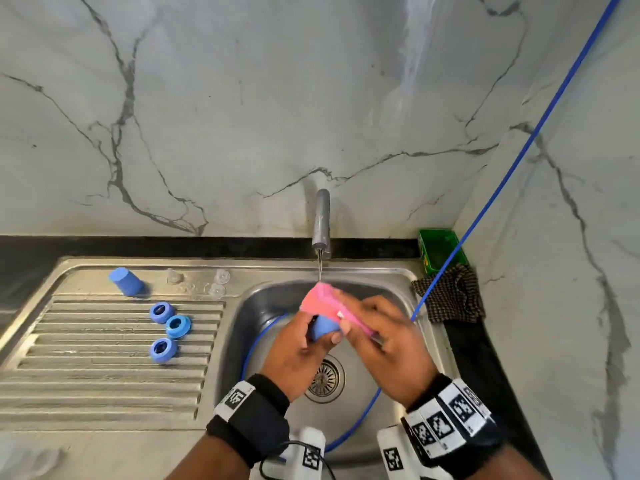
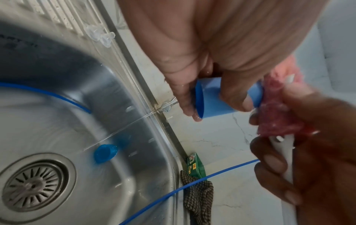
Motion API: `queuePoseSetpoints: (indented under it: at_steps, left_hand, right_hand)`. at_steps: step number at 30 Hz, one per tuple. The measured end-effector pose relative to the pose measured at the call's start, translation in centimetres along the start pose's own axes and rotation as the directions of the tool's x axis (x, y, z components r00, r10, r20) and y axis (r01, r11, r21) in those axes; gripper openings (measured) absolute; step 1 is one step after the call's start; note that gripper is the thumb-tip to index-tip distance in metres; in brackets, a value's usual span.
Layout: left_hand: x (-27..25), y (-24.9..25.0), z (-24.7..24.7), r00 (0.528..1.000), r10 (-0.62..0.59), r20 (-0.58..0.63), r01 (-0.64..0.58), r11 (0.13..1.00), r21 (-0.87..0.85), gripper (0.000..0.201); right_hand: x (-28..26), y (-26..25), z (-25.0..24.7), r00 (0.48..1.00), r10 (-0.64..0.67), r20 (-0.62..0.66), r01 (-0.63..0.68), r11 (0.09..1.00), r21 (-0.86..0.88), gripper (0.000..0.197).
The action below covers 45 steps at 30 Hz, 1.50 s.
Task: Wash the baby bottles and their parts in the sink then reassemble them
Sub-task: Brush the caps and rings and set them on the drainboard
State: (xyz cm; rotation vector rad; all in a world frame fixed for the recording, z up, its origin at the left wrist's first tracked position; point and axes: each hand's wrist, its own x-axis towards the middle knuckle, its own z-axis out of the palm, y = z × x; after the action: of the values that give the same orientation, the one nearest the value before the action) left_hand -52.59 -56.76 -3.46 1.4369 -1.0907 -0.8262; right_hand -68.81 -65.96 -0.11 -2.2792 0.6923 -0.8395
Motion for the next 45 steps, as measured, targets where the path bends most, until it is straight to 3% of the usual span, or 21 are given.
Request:
queuePoseSetpoints:
  at_steps: [1, 4, 8, 12, 14, 16, 18, 20, 24, 28, 31, 35, 39, 42, 45]
  left_hand:
    - [-0.2, 0.0, -0.1, 1.0, 0.0, 0.004, 0.0, 1.0, -0.01, 0.05]
    - [-0.8, 0.2, -0.2, 1.0, -0.02, 0.018, 0.019, 0.999, 0.027, 0.052]
    - [-1.6, 0.5, -0.3, 0.999, -0.026, 0.027, 0.024, 0.997, 0.075, 0.037]
    - [-1.9, 2.7, -0.5, 0.984, -0.161, 0.08, 0.172, 0.973, -0.156, 0.047]
    - [-1.8, 4.3, 0.2, 0.954, -0.281, 0.105, 0.3, 0.882, -0.363, 0.04]
    - [-1.9, 5.6, 0.7, 0.916, -0.37, 0.155, 0.391, 0.735, -0.554, 0.036]
    - [-2.0, 6.2, 0.9, 0.902, -0.389, 0.188, 0.404, 0.605, -0.686, 0.041]
    - [-2.0, 6.5, 0.9, 0.905, -0.382, 0.189, 0.387, 0.549, -0.741, 0.045]
    - [-2.1, 6.4, 1.0, 0.864, -0.426, 0.268, 0.474, 0.51, -0.718, 0.042]
    - [-2.3, 6.2, 0.8, 0.877, -0.408, 0.256, 0.446, 0.486, -0.752, 0.041]
    - [-2.4, 6.6, 0.9, 0.856, -0.408, 0.316, 0.491, 0.457, -0.741, 0.039]
    - [-2.3, 6.7, 0.9, 0.863, -0.456, 0.219, 0.464, 0.541, -0.702, 0.047]
    - [-2.2, 6.6, 0.7, 0.839, -0.486, 0.244, 0.504, 0.528, -0.684, 0.043]
    - [-2.4, 6.5, 0.7, 0.872, -0.441, 0.21, 0.44, 0.522, -0.731, 0.041]
    - [-2.2, 6.1, 0.7, 0.865, -0.442, 0.24, 0.458, 0.496, -0.738, 0.038]
  right_hand:
    - [-0.3, -0.1, 0.0, 0.999, -0.03, 0.017, 0.03, 1.0, -0.004, 0.044]
    - [-0.3, 0.0, -0.1, 0.996, 0.076, -0.053, -0.076, 0.997, -0.012, 0.042]
    - [-1.0, -1.5, -0.3, 0.997, -0.067, 0.032, 0.069, 0.995, -0.07, 0.044]
    - [-1.0, -0.6, -1.0, 0.996, 0.03, -0.079, -0.029, 1.0, 0.013, 0.051]
    - [-1.4, -1.2, -0.8, 0.996, 0.009, -0.085, -0.004, 0.998, 0.06, 0.049]
    - [-2.0, -2.2, -0.3, 0.998, -0.007, -0.069, 0.013, 0.995, 0.096, 0.048]
    - [-2.8, -2.7, 0.2, 0.996, -0.074, -0.043, 0.078, 0.994, 0.081, 0.047]
    - [-2.9, -2.4, 0.0, 0.99, -0.142, -0.01, 0.142, 0.99, 0.02, 0.046]
    - [-1.9, -1.2, -1.6, 0.988, -0.023, -0.151, 0.02, 0.999, -0.026, 0.048]
    - [-2.3, -2.1, -1.8, 0.985, -0.171, -0.034, 0.17, 0.985, -0.045, 0.048]
    - [-1.6, -1.7, -2.2, 0.989, -0.037, -0.145, 0.032, 0.999, -0.039, 0.046]
    - [-2.7, -2.4, -0.9, 0.98, -0.199, -0.012, 0.199, 0.98, 0.02, 0.046]
    - [-2.0, -1.3, -1.1, 0.99, -0.006, -0.138, 0.0, 0.999, -0.042, 0.05]
    - [-2.7, -1.9, -0.6, 0.988, -0.154, -0.016, 0.153, 0.988, -0.031, 0.048]
    - [-2.2, -1.2, -0.8, 0.994, -0.023, -0.108, 0.021, 0.999, -0.025, 0.048]
